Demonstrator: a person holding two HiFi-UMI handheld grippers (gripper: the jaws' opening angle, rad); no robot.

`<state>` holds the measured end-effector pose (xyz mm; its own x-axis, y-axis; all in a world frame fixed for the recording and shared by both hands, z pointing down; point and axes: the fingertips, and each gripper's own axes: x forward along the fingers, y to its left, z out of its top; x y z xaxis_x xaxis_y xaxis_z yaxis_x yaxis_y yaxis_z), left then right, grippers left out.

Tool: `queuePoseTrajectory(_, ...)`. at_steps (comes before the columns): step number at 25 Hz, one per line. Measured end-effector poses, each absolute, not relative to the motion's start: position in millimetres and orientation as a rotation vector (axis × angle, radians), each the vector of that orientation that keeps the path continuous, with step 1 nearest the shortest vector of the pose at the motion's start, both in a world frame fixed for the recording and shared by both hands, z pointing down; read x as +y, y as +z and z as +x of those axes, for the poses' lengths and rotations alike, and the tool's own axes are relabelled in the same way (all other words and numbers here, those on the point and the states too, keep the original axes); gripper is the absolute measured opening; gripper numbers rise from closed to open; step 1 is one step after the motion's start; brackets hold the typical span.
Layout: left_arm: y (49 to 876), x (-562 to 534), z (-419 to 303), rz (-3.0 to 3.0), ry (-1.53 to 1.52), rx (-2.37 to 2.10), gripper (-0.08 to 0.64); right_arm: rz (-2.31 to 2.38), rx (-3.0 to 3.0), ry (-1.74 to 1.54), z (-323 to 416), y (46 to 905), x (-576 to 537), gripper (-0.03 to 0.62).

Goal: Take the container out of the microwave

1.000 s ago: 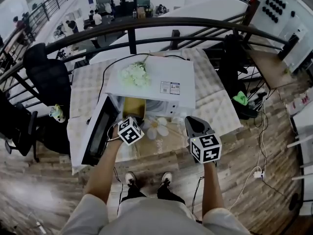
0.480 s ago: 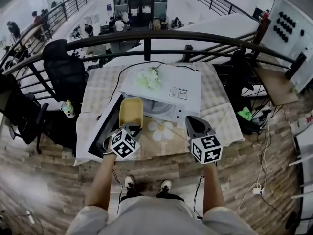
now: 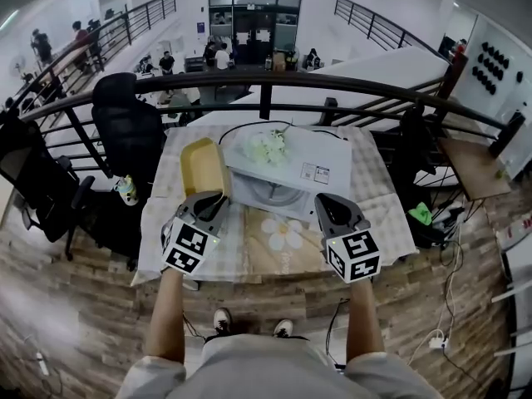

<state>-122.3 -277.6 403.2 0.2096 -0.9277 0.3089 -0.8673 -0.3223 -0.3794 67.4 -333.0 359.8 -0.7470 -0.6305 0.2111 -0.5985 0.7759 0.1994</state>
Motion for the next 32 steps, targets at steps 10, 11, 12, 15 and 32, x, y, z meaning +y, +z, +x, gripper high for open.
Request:
queuePoseTrajectory(10, 311.2, -247.8, -167.9, -2.193, -0.435, 1.849, 0.038, 0.97, -2.753, -0.369, 43.5, 290.4, -320.1, 0.014)
queuePoseTrajectory(11, 304.3, -246.3, -171.0, -2.187, -0.407, 1.853, 0.038, 0.969, -2.759, -0.377, 41.2, 286.2, -319.7, 0.014)
queuePoseTrajectory(12, 298.1, -245.0, -173.6, -2.178, -0.387, 1.856, 0.038, 0.968, -2.764, -0.382, 39.4, 282.9, -319.6, 0.014)
queuePoseTrajectory(15, 285.0, -242.9, -177.3, -2.154, -0.354, 1.853, 0.038, 0.967, -2.767, -0.391, 36.1, 277.3, -319.9, 0.014)
queuePoseTrajectory(32, 300.2, -267.9, -172.5, -2.195, -0.408, 1.809, 0.04, 0.984, -2.687, -0.332, 30.0, 301.6, -343.7, 0.012)
